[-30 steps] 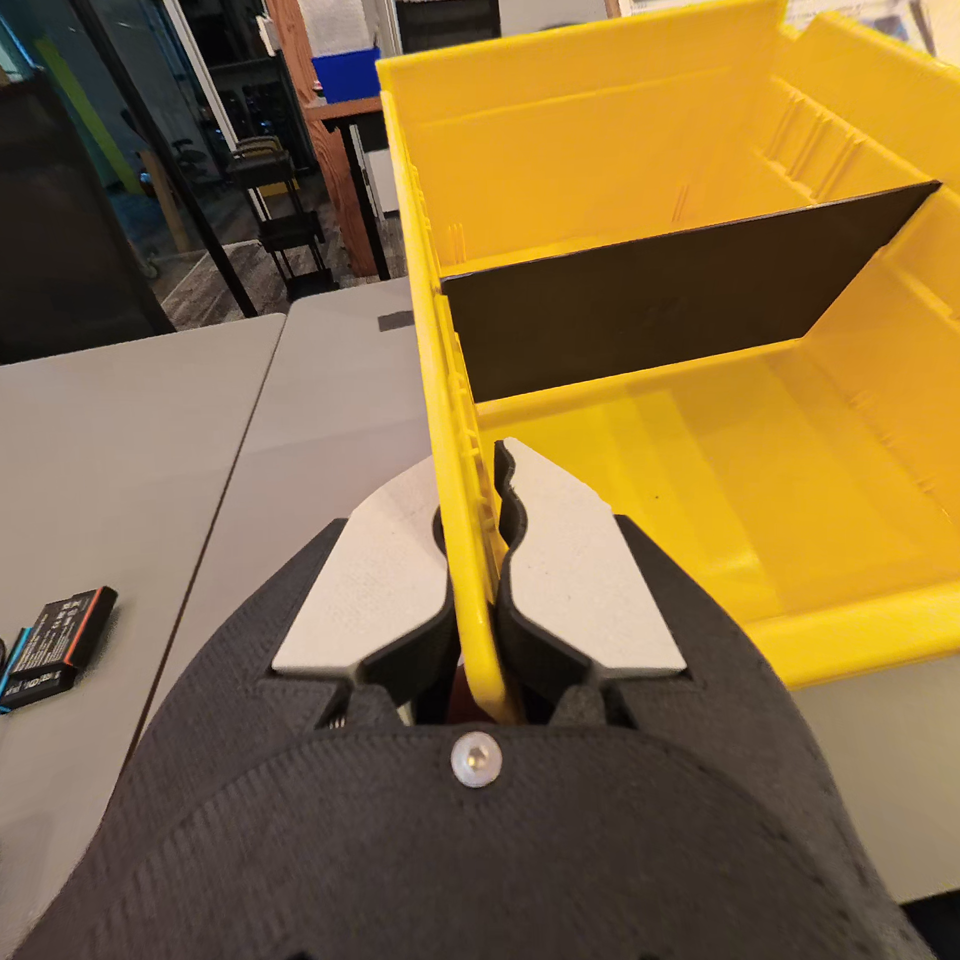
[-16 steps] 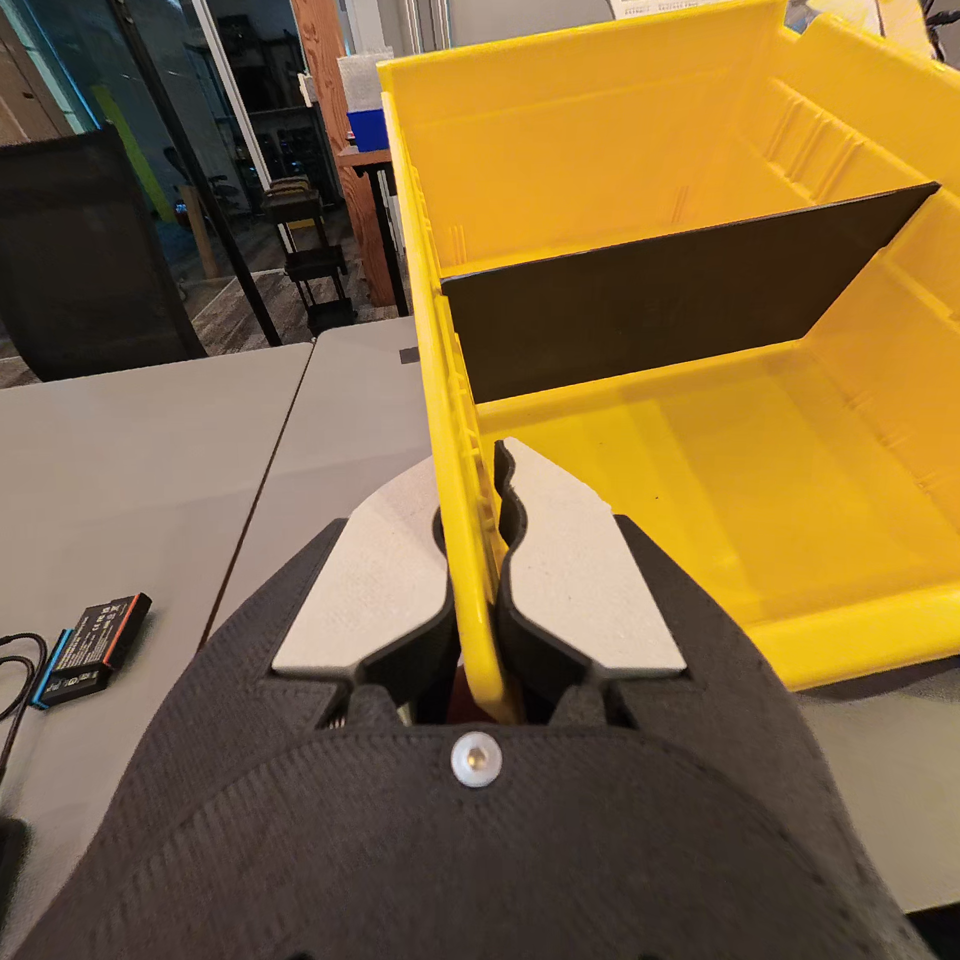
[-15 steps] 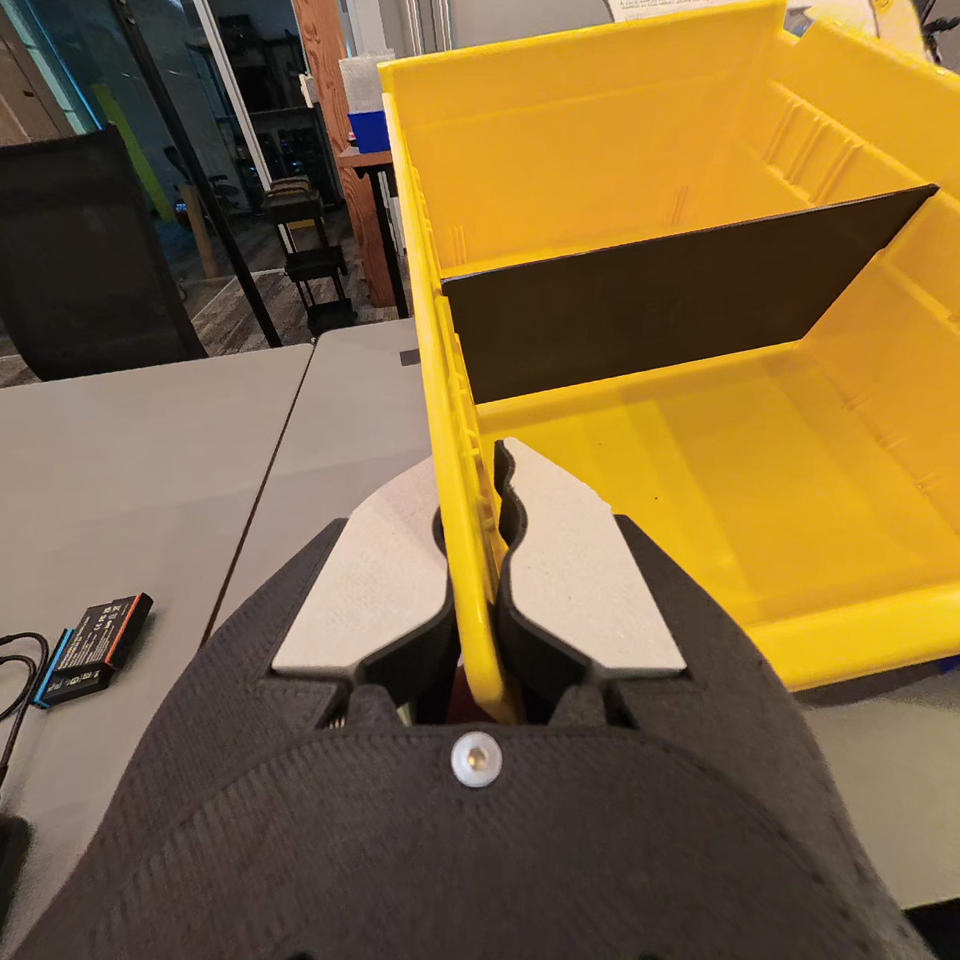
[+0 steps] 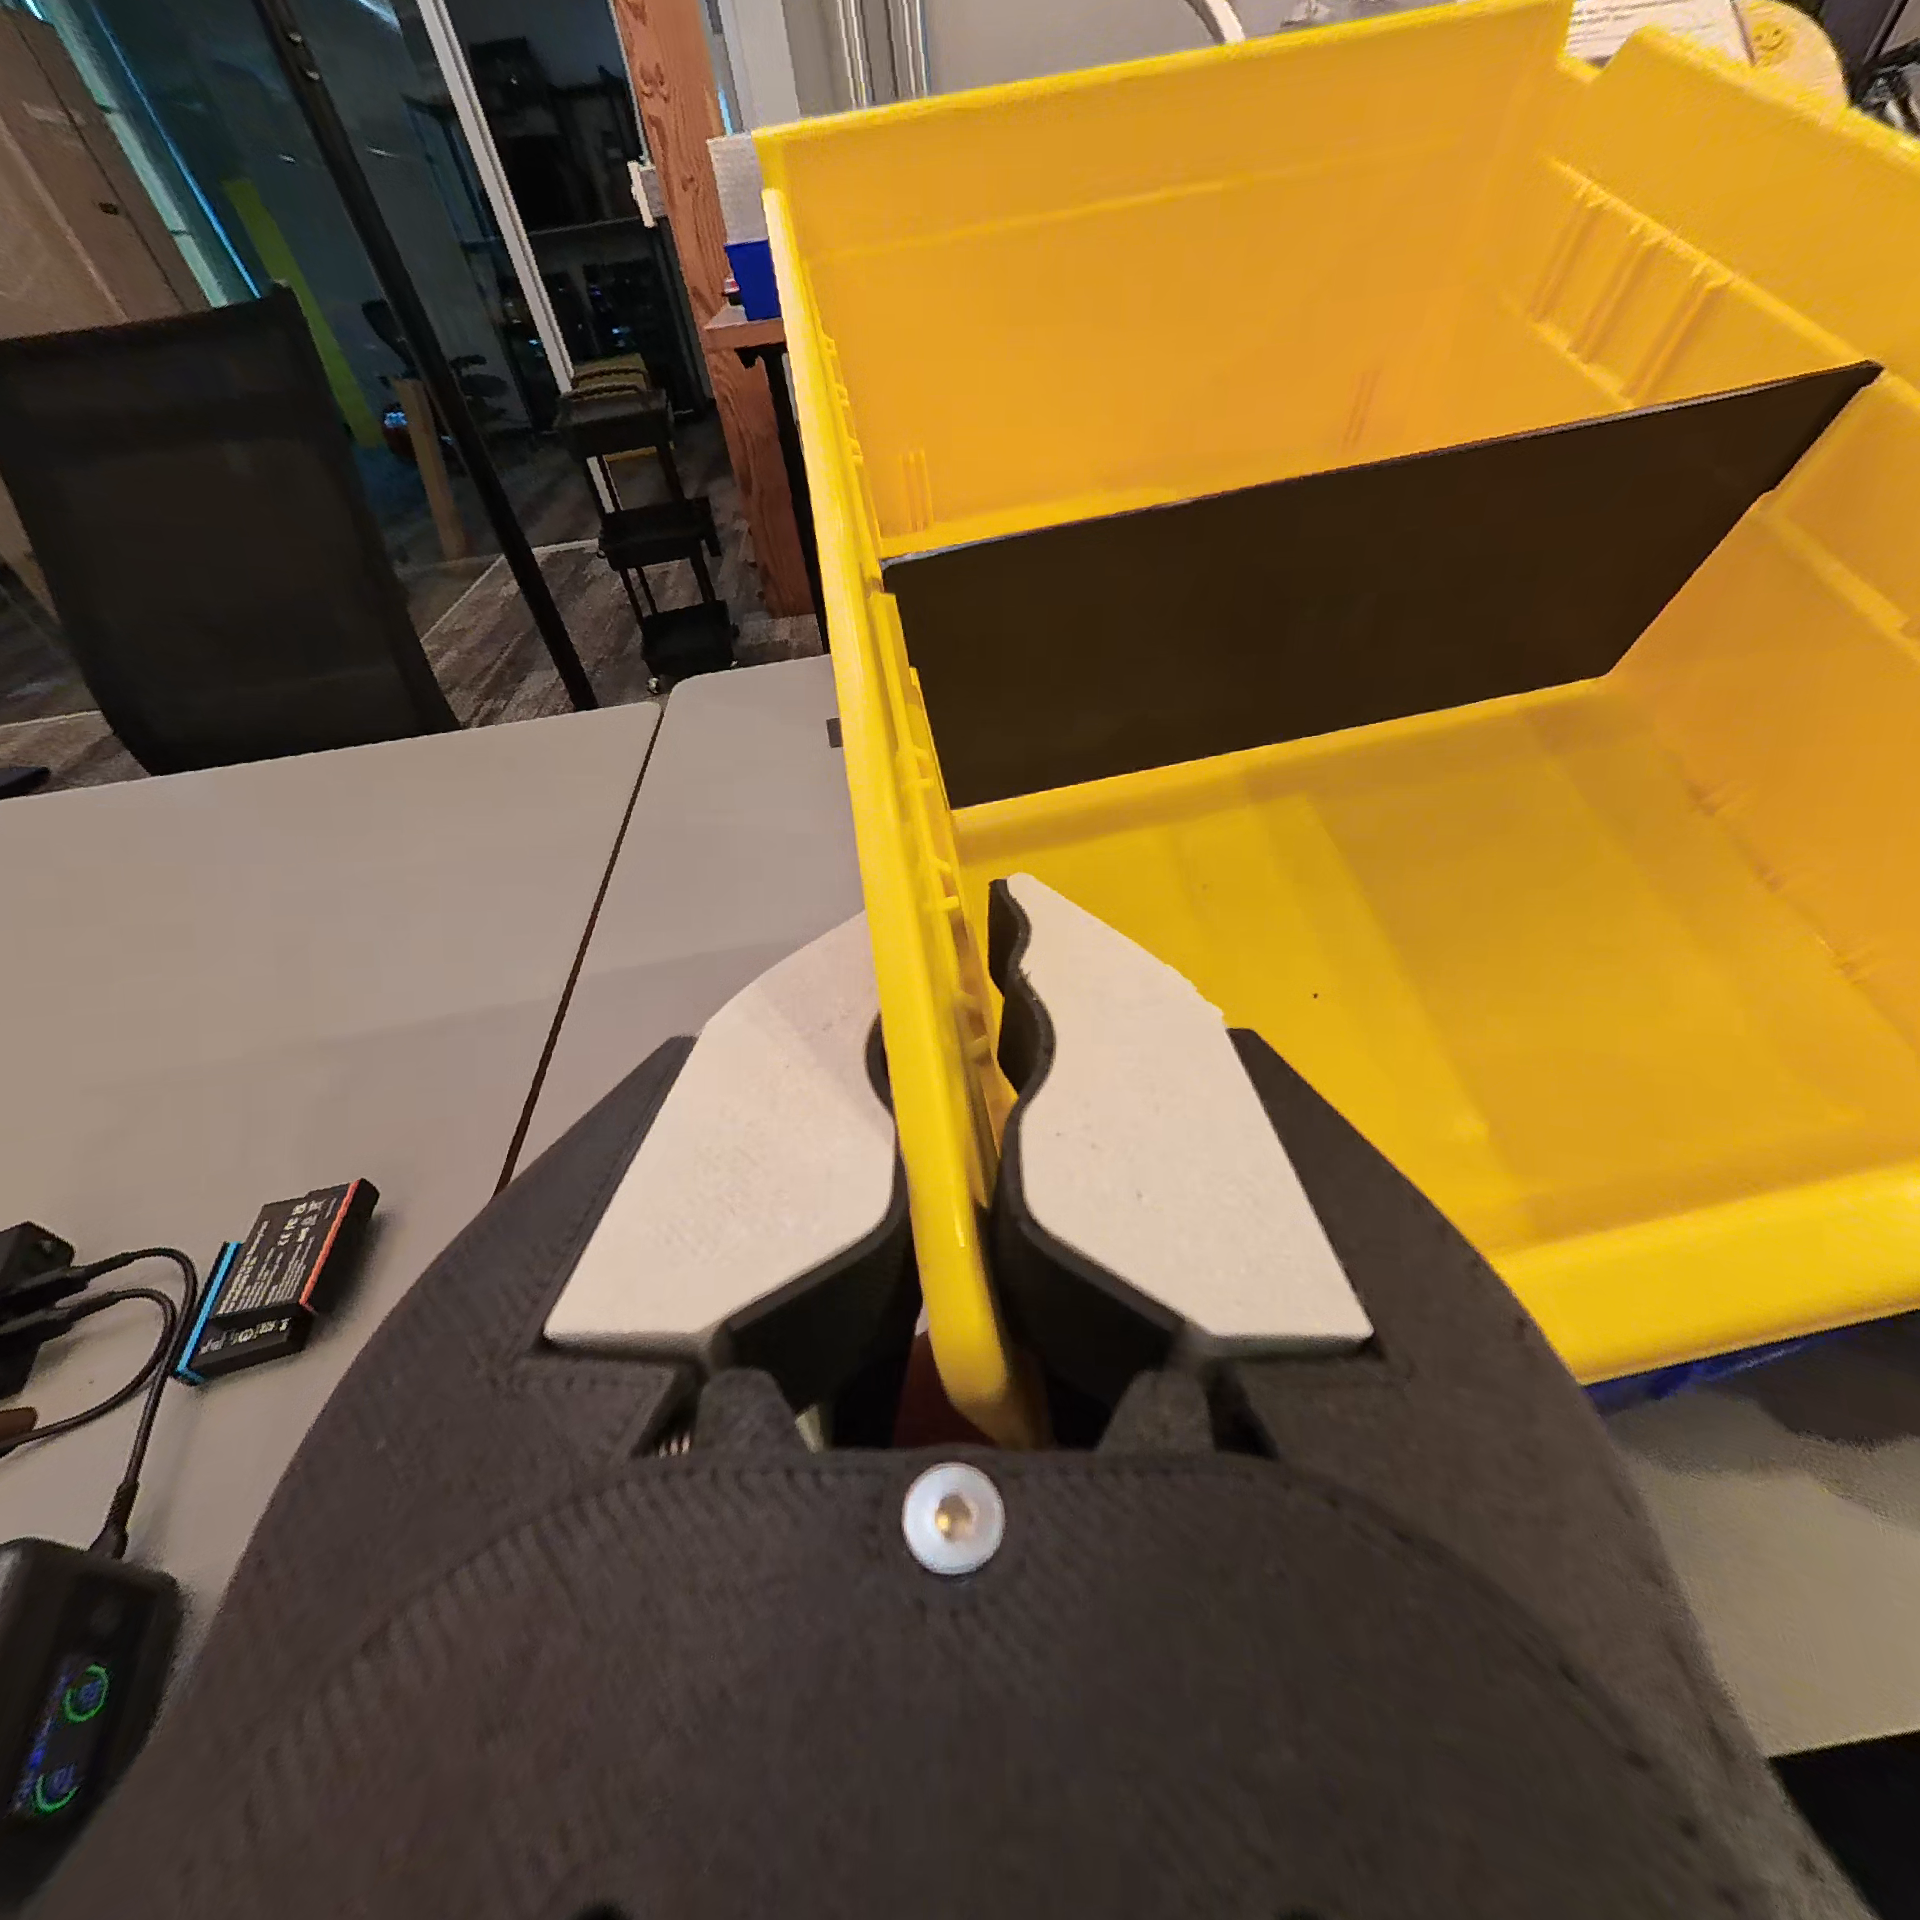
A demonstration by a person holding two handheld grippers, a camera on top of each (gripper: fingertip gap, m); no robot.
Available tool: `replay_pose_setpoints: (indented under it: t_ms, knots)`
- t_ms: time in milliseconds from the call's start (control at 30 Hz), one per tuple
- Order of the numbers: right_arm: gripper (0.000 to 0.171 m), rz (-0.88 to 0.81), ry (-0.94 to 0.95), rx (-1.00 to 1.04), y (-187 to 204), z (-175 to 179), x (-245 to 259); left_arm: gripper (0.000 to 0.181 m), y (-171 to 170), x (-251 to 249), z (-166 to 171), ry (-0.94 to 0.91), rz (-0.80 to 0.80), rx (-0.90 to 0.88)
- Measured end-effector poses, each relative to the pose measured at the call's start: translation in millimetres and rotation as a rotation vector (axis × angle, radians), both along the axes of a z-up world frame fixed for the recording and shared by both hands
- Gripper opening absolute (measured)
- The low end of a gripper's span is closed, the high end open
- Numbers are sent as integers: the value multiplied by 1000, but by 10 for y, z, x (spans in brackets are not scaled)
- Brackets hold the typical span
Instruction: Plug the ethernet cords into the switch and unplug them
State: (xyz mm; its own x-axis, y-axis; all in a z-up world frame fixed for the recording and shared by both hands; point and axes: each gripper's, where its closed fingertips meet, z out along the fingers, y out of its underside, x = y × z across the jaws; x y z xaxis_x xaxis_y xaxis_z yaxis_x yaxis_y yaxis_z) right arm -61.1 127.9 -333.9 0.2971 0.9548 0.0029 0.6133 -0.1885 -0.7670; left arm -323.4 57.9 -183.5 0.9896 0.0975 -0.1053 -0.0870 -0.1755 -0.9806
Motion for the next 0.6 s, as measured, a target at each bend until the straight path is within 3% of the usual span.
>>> replay_pose_setpoints:
  t_ms: [600]
  knots:
    - [54, 179, -130, -49, -357, 15, 627, 9, 79, 268, 83, -6, -49, 13]
